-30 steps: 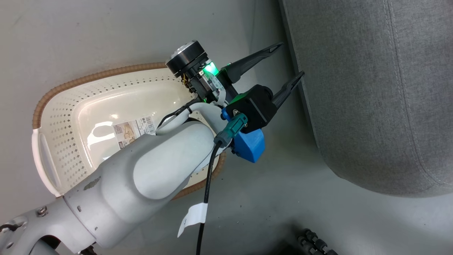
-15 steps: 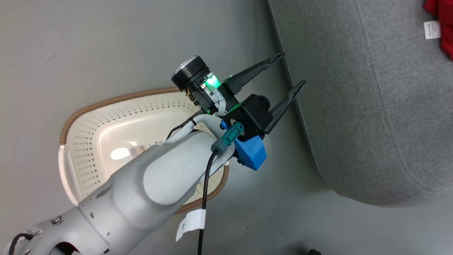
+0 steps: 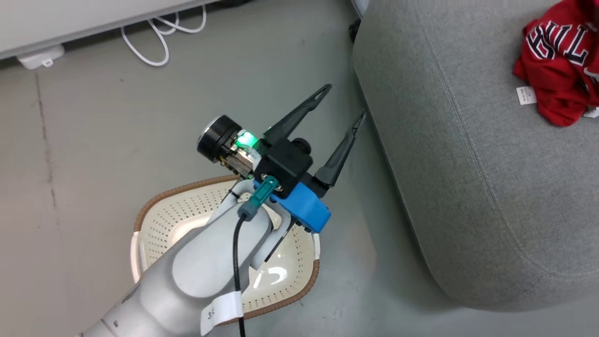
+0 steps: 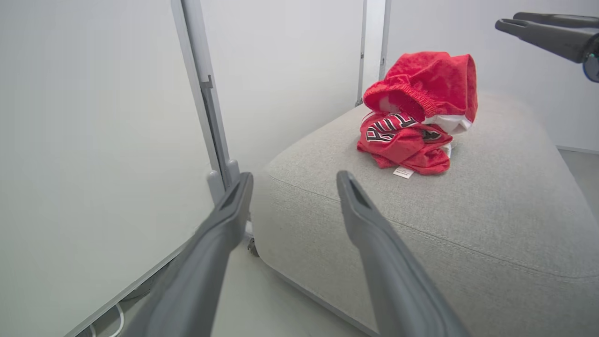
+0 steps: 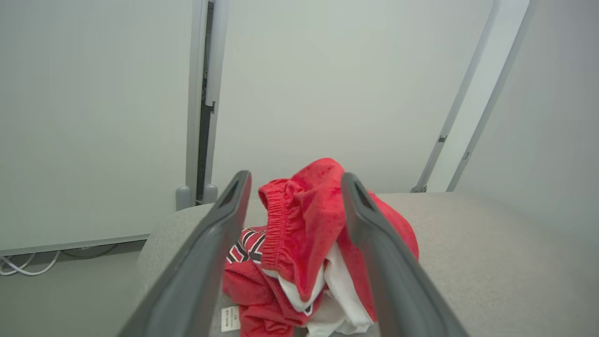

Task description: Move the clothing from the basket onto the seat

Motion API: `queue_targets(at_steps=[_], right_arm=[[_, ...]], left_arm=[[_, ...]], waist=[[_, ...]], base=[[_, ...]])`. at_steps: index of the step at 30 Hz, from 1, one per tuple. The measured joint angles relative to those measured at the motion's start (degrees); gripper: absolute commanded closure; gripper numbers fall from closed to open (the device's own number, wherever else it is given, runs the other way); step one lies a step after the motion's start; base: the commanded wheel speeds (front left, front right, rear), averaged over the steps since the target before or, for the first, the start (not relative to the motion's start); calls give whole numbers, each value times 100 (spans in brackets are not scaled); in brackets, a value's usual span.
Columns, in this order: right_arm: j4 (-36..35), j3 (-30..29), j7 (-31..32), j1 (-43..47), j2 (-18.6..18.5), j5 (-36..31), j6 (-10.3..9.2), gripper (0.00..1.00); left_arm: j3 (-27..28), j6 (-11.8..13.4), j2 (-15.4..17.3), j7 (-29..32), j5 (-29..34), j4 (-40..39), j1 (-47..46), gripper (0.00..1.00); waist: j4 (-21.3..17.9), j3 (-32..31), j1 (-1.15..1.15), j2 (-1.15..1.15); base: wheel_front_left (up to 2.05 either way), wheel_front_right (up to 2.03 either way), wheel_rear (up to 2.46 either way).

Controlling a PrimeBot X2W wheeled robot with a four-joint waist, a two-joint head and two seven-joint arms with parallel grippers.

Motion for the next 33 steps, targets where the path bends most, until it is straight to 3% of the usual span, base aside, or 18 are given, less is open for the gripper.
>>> queue_targets(at_steps=[10, 21, 33], right_arm=[[-96, 850, 0, 183, 264, -46, 0, 0], [-80, 1677, 1, 425, 512, -27, 0, 0], [-90, 1967, 0, 1054, 843, 74, 0, 0]], left_arm=[[1530, 189, 99, -5, 425, -634, 1036, 0], [3020, -45, -105, -8, 934, -907, 2125, 0], [4169, -393, -495, -8, 1372, -1138, 3111, 0]], waist=[[535, -718, 0, 0], [1106, -1381, -1, 0], [1455, -1954, 0, 0]], base=[[0, 0, 0], [0, 0, 0], [0, 0, 0]])
